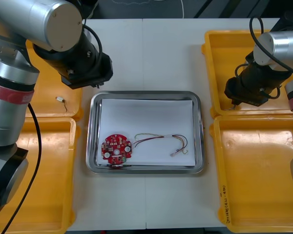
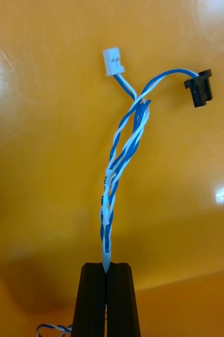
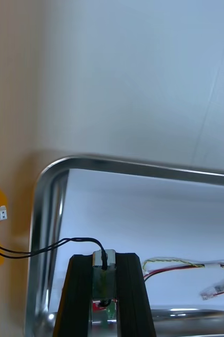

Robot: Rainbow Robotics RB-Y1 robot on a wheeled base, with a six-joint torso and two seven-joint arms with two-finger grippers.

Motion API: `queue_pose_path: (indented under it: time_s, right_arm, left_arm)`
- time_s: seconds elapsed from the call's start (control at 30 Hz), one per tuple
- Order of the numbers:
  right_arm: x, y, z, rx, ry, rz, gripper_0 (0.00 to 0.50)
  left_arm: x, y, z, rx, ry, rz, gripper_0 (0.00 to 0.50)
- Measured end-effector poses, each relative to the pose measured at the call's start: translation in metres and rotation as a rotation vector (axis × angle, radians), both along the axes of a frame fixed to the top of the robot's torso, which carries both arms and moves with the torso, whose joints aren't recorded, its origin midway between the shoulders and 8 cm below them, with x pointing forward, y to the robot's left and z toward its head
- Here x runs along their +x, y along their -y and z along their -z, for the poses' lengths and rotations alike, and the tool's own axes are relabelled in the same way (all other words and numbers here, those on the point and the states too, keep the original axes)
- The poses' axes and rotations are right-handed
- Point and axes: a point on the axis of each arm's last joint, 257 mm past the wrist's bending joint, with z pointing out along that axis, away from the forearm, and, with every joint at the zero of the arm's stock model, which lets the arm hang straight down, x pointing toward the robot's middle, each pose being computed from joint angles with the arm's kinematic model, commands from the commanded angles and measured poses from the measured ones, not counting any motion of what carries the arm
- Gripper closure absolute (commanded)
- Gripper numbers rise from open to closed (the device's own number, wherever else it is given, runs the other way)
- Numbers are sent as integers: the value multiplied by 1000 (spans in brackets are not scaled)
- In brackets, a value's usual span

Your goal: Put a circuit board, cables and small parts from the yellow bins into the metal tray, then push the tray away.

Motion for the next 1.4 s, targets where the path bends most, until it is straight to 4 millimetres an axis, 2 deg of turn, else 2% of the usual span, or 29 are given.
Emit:
queue_pose_path:
  time_s: [0.17, 0.3, 0.4, 0.73, 0.97, 1.13, 1.3, 1.4]
  right_arm:
    - [-1, 2, -19, 2, -6, -49, 500]
    - [3, -2, -35, -1, 3, -87, 500]
    - [5, -6, -45, 1, 9, -96, 500]
    - [-7, -33, -73, 56, -17, -174, 500]
    - [-16, -47, -98, 32, 18, -252, 500]
    - [-17, -58, -107, 19, 46, -300, 500]
    - [-18, -67, -114, 4, 70, -335, 500]
    - [-21, -73, -115, -15, 89, -362, 500]
  left_arm:
    - [-9, 19, 22, 25, -52, 38, 500]
    - [-16, 19, 50, 69, -126, 37, 500]
    - [-16, 18, 63, 85, -151, 34, 500]
    - [1, 19, 88, 61, -154, 7, 500]
    - [6, 20, 108, 72, -164, 4, 500]
    - [3, 19, 117, 90, -178, 10, 499]
    - [2, 21, 119, 96, -176, 18, 454]
    - [2, 21, 119, 96, -175, 19, 395]
